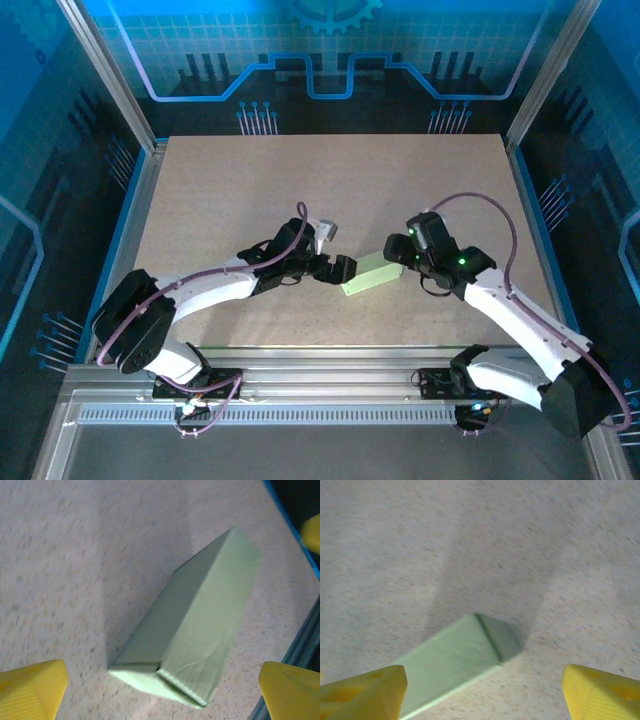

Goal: Fold the paper box

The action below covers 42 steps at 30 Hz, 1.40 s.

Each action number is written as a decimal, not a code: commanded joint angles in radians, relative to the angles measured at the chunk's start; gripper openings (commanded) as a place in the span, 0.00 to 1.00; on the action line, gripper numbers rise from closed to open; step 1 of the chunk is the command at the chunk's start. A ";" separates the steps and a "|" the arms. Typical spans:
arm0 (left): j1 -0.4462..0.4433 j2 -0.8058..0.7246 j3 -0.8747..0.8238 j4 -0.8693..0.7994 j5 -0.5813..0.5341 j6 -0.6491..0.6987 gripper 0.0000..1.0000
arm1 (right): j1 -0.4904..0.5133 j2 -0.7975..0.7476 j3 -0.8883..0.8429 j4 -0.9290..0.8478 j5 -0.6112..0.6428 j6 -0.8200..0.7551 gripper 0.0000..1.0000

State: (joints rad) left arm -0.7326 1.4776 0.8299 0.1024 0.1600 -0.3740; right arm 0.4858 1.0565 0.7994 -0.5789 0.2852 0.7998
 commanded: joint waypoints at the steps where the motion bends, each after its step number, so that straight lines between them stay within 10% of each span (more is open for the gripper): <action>1: -0.007 -0.029 0.018 0.125 0.048 0.189 0.99 | -0.048 -0.045 -0.051 -0.036 -0.066 0.007 0.81; 15: -0.021 0.197 0.143 -0.130 0.115 0.714 0.92 | -0.171 -0.112 -0.113 -0.052 -0.133 -0.026 0.76; 26: -0.049 0.201 0.140 -0.152 0.063 0.776 0.58 | -0.195 -0.091 -0.138 -0.029 -0.164 -0.022 0.75; 33: -0.057 0.185 0.129 -0.117 0.028 0.761 0.60 | -0.197 -0.071 -0.138 -0.013 -0.182 -0.011 0.75; 42: -0.153 0.123 0.035 0.098 -0.298 0.897 0.45 | -0.236 -0.027 -0.057 -0.019 -0.284 0.031 0.75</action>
State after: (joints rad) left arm -0.8555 1.6516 0.9035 0.0780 0.0185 0.4496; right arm 0.2729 1.0306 0.6876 -0.5983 0.0586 0.8124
